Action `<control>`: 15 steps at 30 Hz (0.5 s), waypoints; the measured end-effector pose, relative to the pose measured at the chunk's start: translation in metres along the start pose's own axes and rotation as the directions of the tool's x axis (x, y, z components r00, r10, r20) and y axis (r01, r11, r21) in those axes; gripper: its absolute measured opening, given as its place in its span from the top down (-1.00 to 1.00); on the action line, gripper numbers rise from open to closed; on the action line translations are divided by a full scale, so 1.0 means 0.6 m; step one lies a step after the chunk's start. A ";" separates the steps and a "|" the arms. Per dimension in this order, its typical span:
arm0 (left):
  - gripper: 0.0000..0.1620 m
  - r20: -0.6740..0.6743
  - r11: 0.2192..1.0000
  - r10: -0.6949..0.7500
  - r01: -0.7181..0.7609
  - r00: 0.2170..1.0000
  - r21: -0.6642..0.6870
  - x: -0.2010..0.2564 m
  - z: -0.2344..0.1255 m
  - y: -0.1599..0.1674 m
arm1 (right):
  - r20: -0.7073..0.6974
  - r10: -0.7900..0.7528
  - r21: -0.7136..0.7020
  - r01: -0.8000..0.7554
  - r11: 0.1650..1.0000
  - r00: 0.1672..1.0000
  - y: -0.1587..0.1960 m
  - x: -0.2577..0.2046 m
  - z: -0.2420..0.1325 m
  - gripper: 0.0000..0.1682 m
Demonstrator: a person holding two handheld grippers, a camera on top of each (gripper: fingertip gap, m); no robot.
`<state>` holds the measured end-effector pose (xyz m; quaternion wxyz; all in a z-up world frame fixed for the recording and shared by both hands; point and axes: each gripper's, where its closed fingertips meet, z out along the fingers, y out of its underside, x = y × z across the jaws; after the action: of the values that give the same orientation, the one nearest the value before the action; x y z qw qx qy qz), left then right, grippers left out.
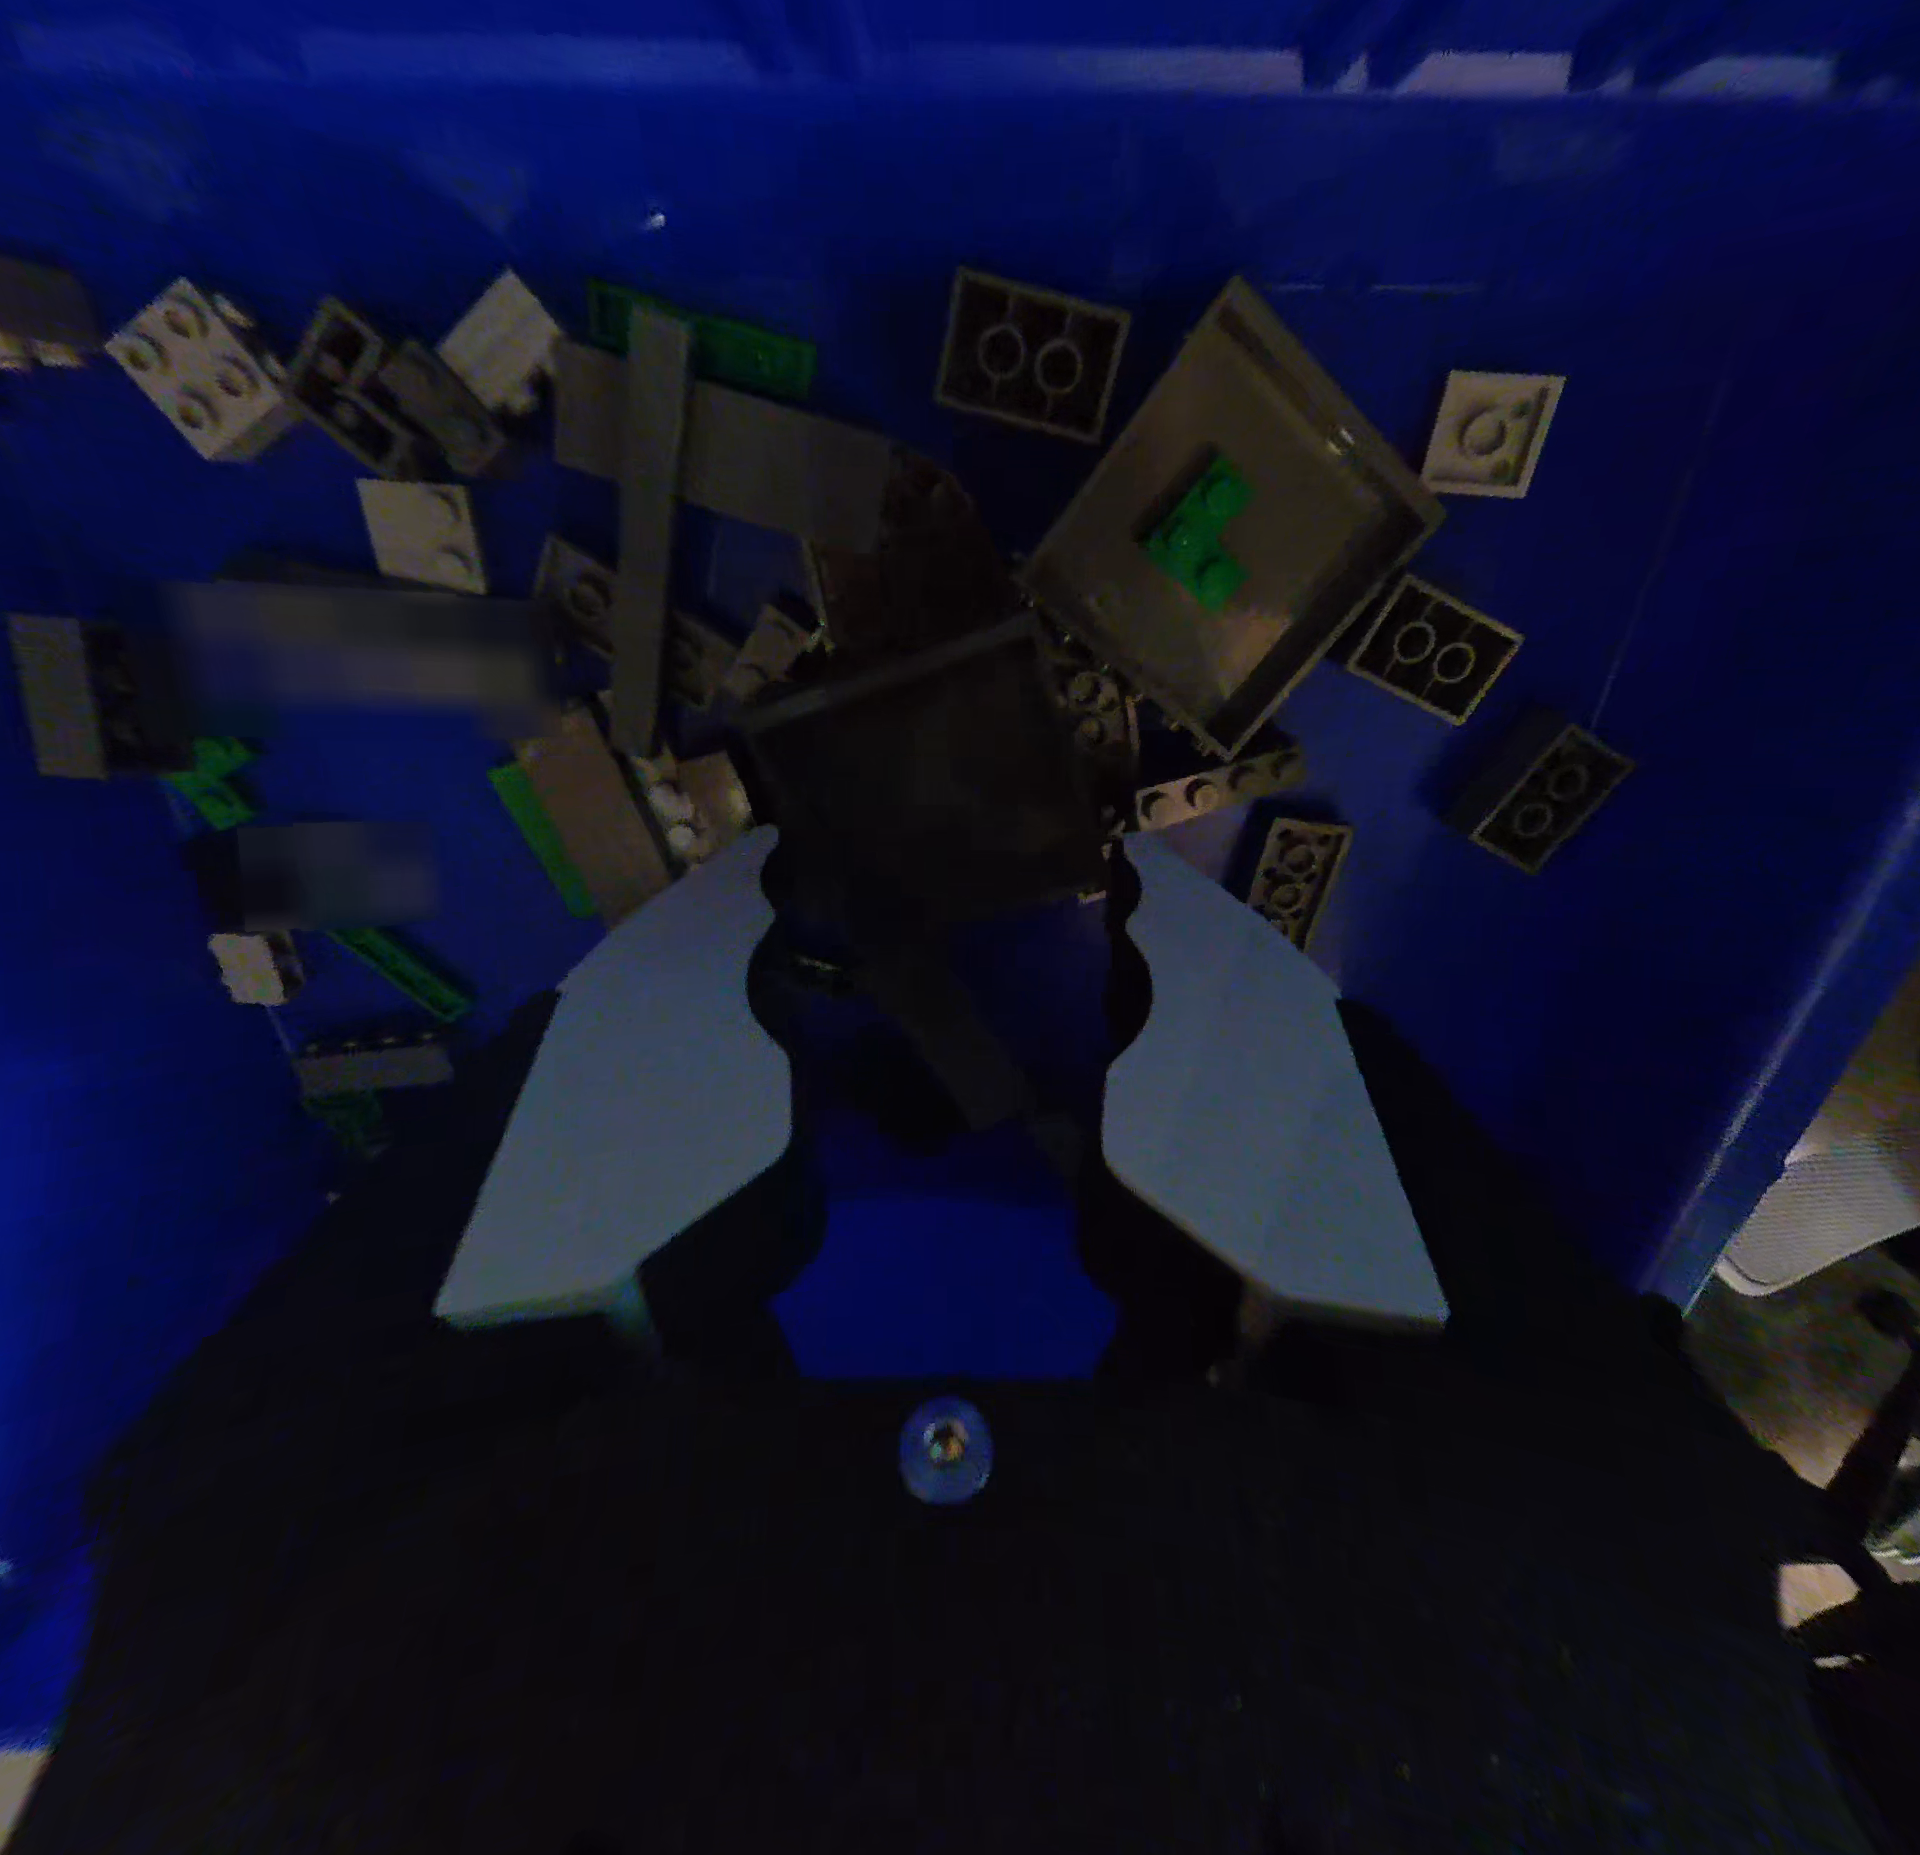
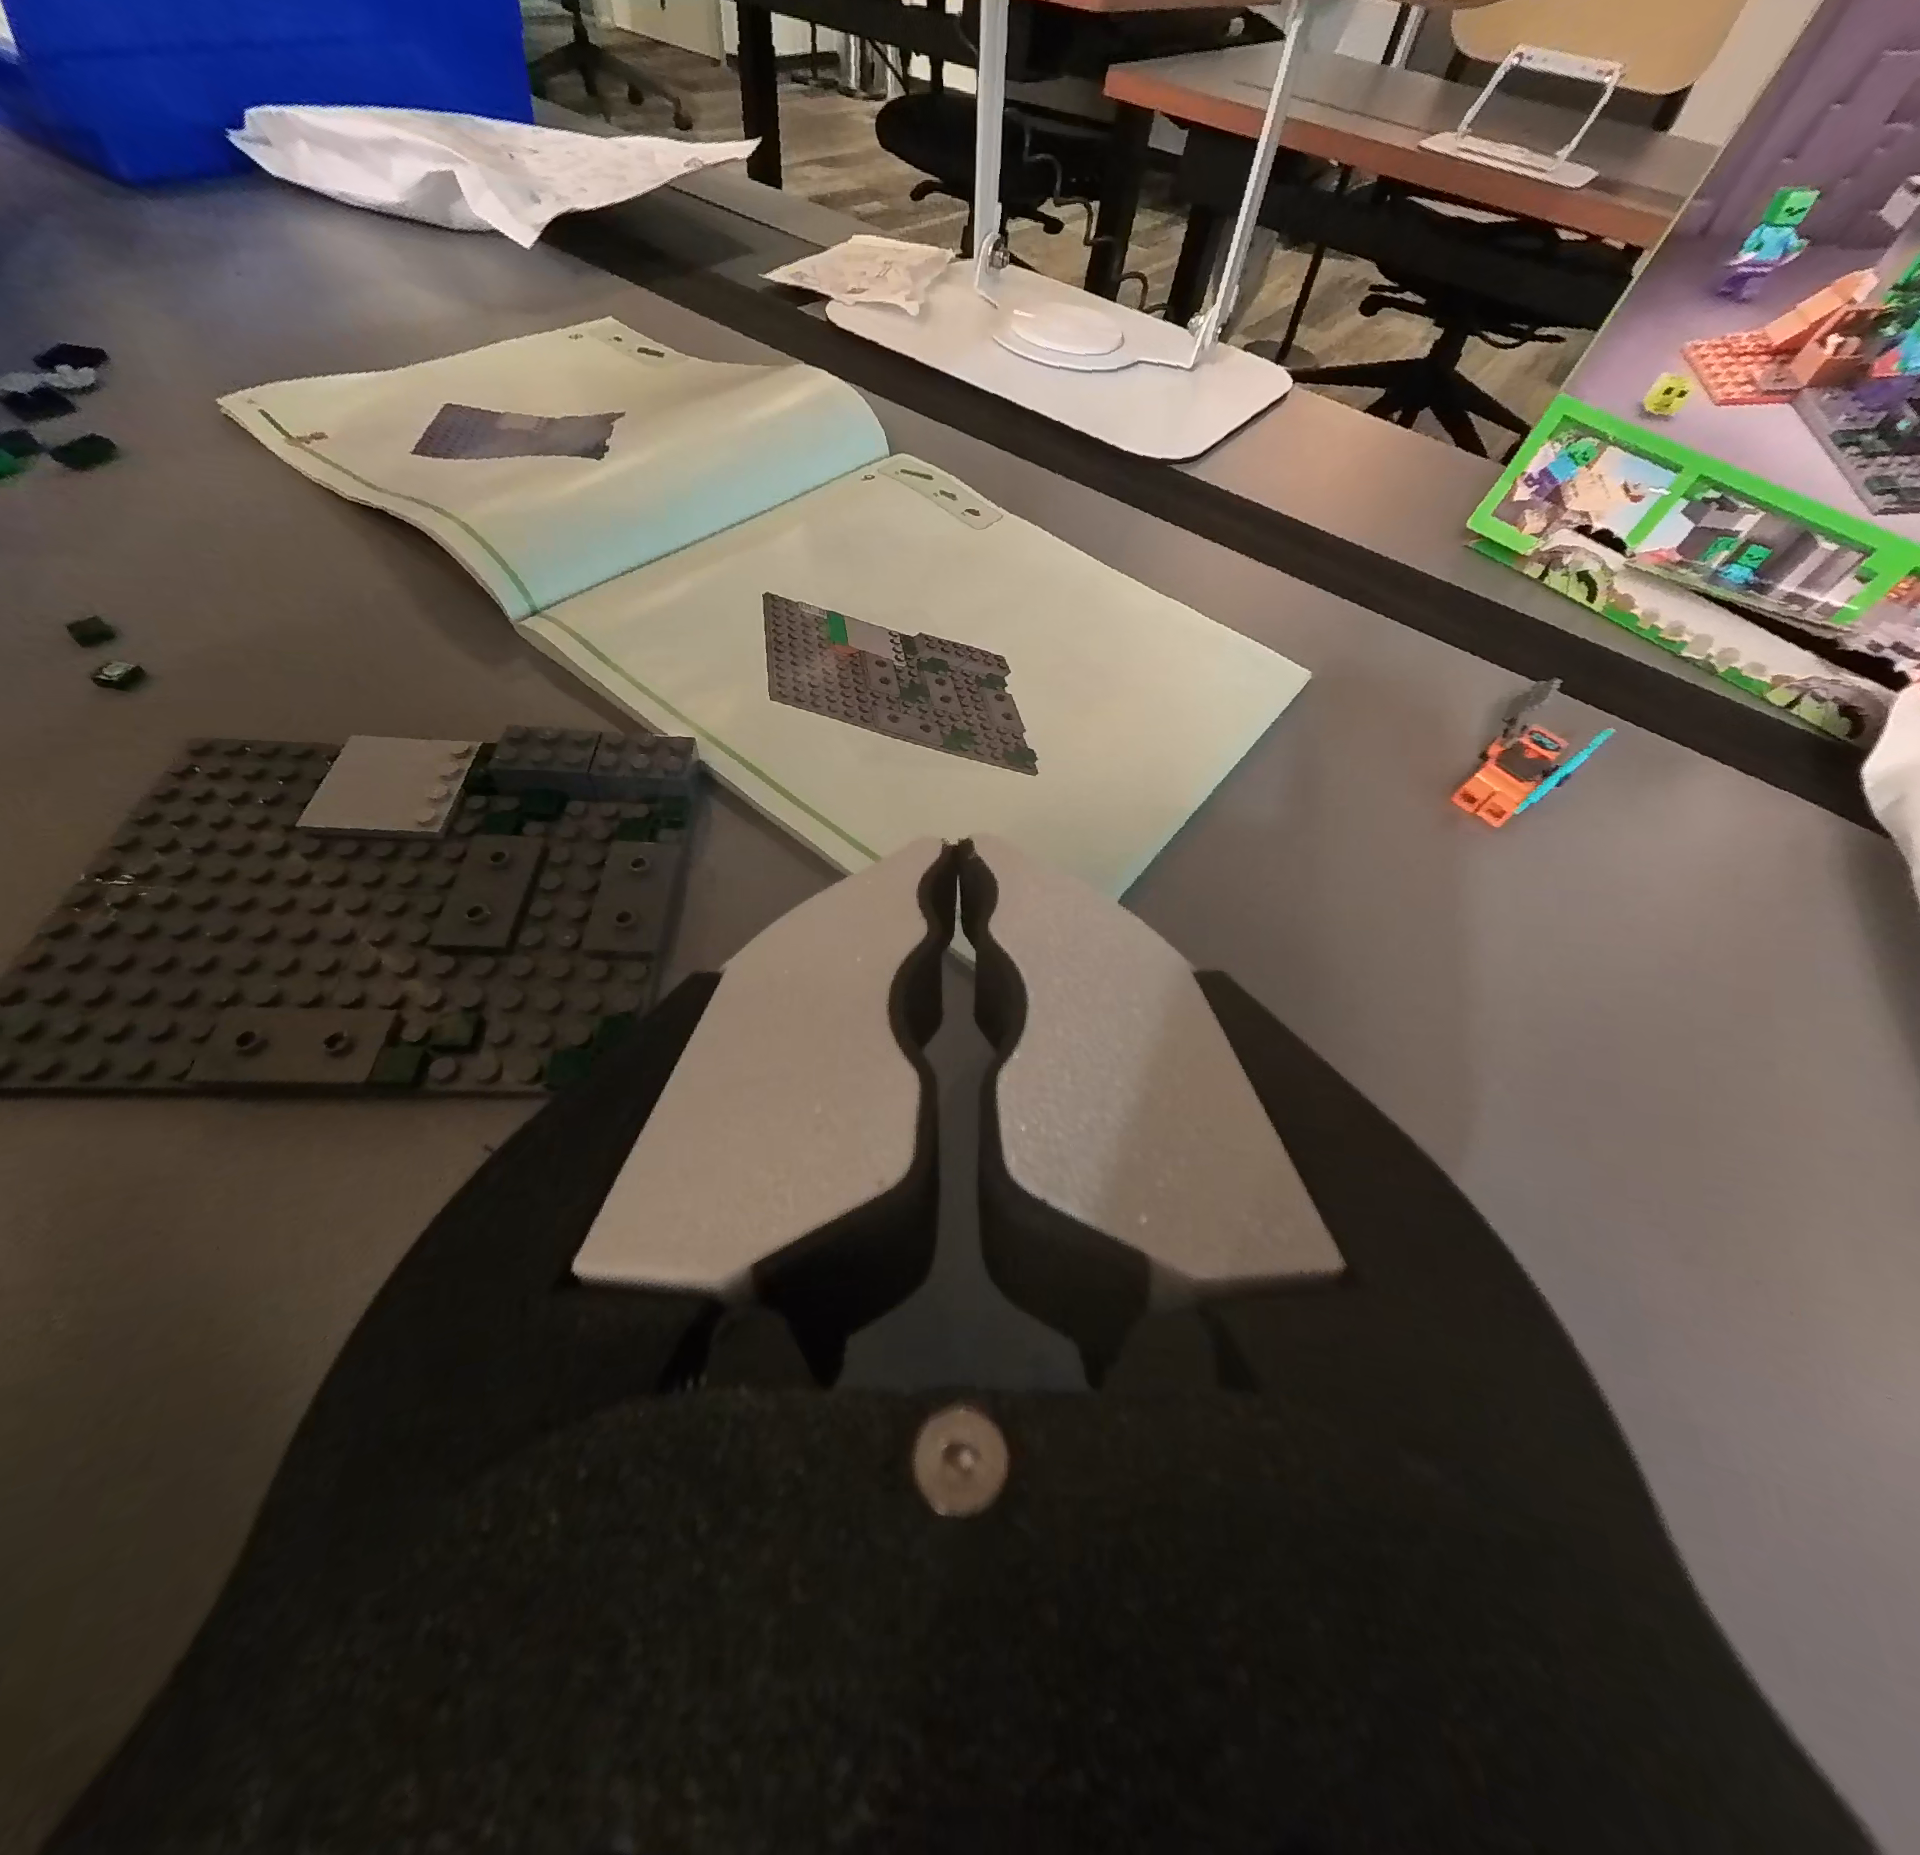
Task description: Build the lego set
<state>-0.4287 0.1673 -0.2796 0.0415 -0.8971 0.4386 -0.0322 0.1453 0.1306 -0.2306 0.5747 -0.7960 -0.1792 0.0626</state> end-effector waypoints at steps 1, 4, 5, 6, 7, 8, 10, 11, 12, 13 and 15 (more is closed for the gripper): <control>0.30 0.009 1.000 0.003 -0.003 1.000 -0.001 -0.002 -0.003 0.000 | -0.001 0.000 0.001 0.000 1.000 1.000 0.000 0.001 -0.001 1.00; 0.30 0.043 0.999 -0.012 0.010 0.999 0.030 -0.015 -0.027 -0.002 | 0.000 0.005 0.007 -0.005 1.000 1.000 -0.002 0.002 -0.003 1.00; 0.30 0.063 0.999 -0.025 0.022 0.998 0.042 -0.024 -0.038 -0.001 | 0.001 0.006 0.008 -0.006 1.000 1.000 -0.002 0.002 -0.003 1.00; 0.31 0.085 0.998 -0.041 0.036 0.996 0.051 -0.035 -0.050 0.002 | 0.003 0.006 0.008 -0.006 1.000 1.000 -0.002 0.002 -0.003 1.00; 0.30 0.115 0.997 -0.059 0.053 0.992 0.054 -0.050 -0.060 0.007 | 0.004 0.005 0.008 -0.005 1.000 1.000 -0.002 0.001 -0.003 1.00; 0.30 0.153 0.996 -0.077 0.069 0.985 0.053 -0.066 -0.070 0.013 | 0.006 0.005 0.008 -0.005 1.000 1.000 -0.002 0.001 -0.003 1.00; 0.30 0.222 0.994 -0.107 0.100 0.969 0.044 -0.098 -0.082 0.027 | 0.008 0.003 0.008 -0.003 1.000 1.000 -0.002 0.000 -0.002 1.00; 0.30 0.239 0.993 -0.120 0.114 0.964 0.037 -0.109 -0.084 0.033 | 0.008 0.003 0.008 -0.003 1.000 1.000 -0.002 0.000 -0.003 1.00; 0.30 0.247 0.991 -0.131 0.128 0.960 0.030 -0.117 -0.083 0.039 | 0.008 0.003 0.008 -0.003 1.000 1.000 -0.002 0.000 -0.003 1.00; 0.30 0.257 0.990 -0.140 0.139 0.956 0.021 -0.126 -0.082 0.046 | 0.007 0.003 0.009 -0.003 1.000 1.000 -0.003 0.000 -0.003 1.00; 0.30 0.277 0.987 -0.156 0.159 0.948 0.012 -0.140 -0.078 0.055 | 0.004 0.003 0.009 -0.003 1.000 1.000 -0.003 0.000 -0.004 1.00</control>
<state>-0.5105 0.2114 -0.2384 0.0951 -0.9250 0.3558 0.0929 0.1459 0.1293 -0.2282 0.5778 -0.7935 -0.1790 0.0659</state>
